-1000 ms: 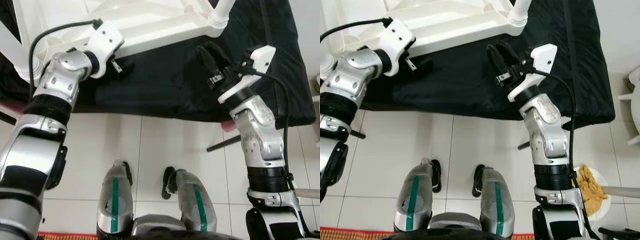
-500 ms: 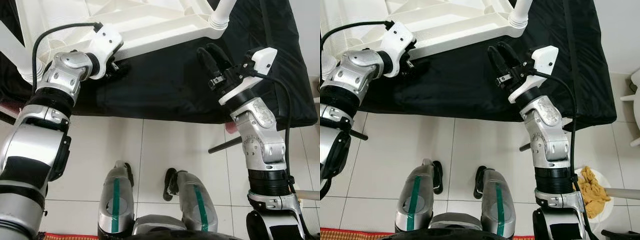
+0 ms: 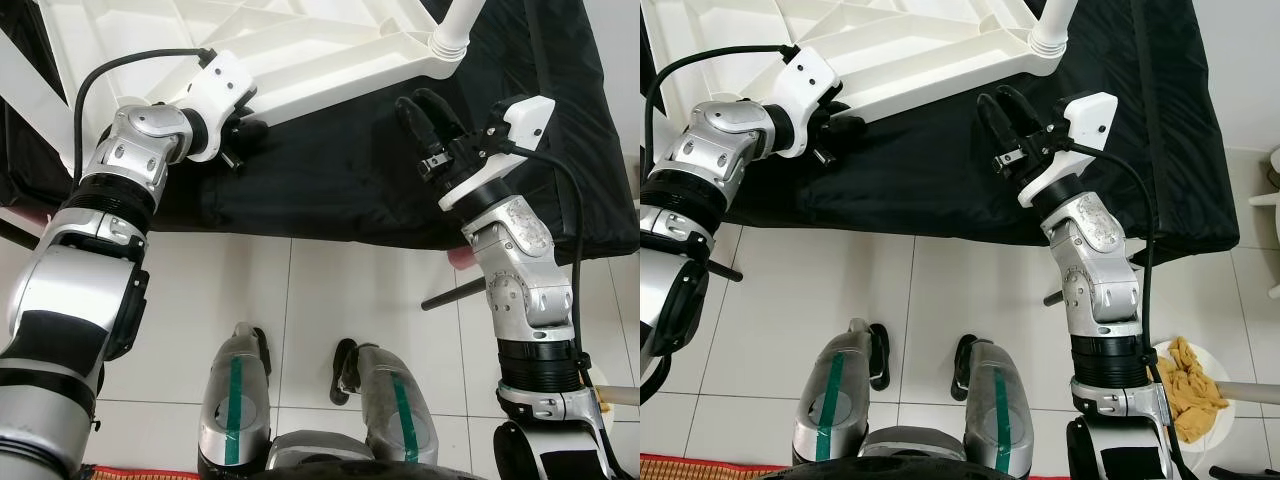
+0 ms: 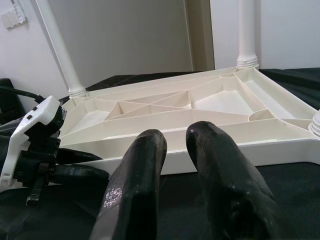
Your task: Building children table
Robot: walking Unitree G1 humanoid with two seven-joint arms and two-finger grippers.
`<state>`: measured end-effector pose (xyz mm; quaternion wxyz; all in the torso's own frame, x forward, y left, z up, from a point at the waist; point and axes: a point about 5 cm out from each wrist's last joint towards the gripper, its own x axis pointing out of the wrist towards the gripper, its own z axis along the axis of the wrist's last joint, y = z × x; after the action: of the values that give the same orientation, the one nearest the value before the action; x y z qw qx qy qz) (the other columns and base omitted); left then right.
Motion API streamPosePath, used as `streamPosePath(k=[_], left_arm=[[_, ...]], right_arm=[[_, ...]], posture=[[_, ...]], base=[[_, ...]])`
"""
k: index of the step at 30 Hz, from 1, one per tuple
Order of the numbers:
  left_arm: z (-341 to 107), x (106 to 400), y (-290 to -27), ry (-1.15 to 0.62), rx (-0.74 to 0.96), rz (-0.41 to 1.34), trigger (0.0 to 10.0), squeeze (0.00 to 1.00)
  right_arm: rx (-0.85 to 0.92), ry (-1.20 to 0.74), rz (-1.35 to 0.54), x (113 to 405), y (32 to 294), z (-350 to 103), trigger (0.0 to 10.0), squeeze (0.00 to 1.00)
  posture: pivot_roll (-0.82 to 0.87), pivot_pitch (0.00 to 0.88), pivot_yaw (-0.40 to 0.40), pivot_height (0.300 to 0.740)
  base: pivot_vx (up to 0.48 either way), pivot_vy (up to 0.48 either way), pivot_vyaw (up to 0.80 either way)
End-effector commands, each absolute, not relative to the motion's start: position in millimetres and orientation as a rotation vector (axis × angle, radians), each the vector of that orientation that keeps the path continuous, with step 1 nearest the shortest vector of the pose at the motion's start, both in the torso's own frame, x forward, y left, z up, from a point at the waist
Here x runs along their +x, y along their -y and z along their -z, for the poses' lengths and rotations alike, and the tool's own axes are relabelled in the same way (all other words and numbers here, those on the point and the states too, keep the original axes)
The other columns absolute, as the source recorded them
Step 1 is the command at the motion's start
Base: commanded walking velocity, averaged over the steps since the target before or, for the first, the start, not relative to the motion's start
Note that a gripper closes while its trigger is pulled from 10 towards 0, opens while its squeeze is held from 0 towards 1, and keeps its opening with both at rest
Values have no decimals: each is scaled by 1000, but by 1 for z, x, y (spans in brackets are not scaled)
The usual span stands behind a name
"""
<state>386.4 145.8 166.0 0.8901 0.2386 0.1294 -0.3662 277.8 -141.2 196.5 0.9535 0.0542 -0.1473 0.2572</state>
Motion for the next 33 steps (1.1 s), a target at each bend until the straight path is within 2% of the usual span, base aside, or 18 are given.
streamPosePath(k=[1, 7, 10, 18, 21, 23, 26, 28, 30, 33], left_arm=[[-157, 383, -142, -288, 459, 768, 10000, 0], [-161, 390, -138, -282, 338, 575, 10000, 0], [-161, 390, -138, -282, 338, 575, 10000, 0], [-168, 395, -143, -256, 269, 438, 10000, 0], [-172, 397, -156, -246, 309, 335, 10000, 0], [-172, 397, -156, -246, 309, 335, 10000, 0], [-172, 395, -184, -271, 330, 219, 10000, 0], [-172, 395, -184, -271, 330, 219, 10000, 0], [-168, 392, -201, -307, 328, 149, 10000, 0], [-167, 390, -206, -317, 327, 132, 10000, 0]], right_arm=[[99, 297, -519, 277, 143, -198, 10000, 0], [99, 303, -505, 279, 145, -201, 10000, 0], [99, 303, -505, 279, 145, -201, 10000, 0], [94, 307, -500, 280, 146, -202, 10000, 0], [89, 308, -500, 281, 147, -203, 10000, 0], [89, 308, -500, 281, 147, -203, 10000, 0], [83, 311, -498, 283, 148, -204, 10000, 0], [83, 311, -498, 283, 148, -204, 10000, 0], [83, 312, -497, 283, 149, -204, 10000, 0], [83, 313, -498, 283, 149, -205, 10000, 0]], posture=[[7, 108, 1, 740], [6, 118, 4, 740], [6, 118, 4, 740], [8, 121, -1, 740], [9, 121, -3, 740], [9, 121, -3, 740], [9, 121, -2, 740], [9, 121, -2, 740], [17, 123, -6, 740], [17, 123, -6, 740]], base=[[0, 0, 0], [0, 0, 0], [0, 0, 0], [0, 0, 0], [0, 0, 0], [0, 0, 0], [0, 0, 0], [0, 0, 0], [0, 0, 0], [0, 0, 0]])
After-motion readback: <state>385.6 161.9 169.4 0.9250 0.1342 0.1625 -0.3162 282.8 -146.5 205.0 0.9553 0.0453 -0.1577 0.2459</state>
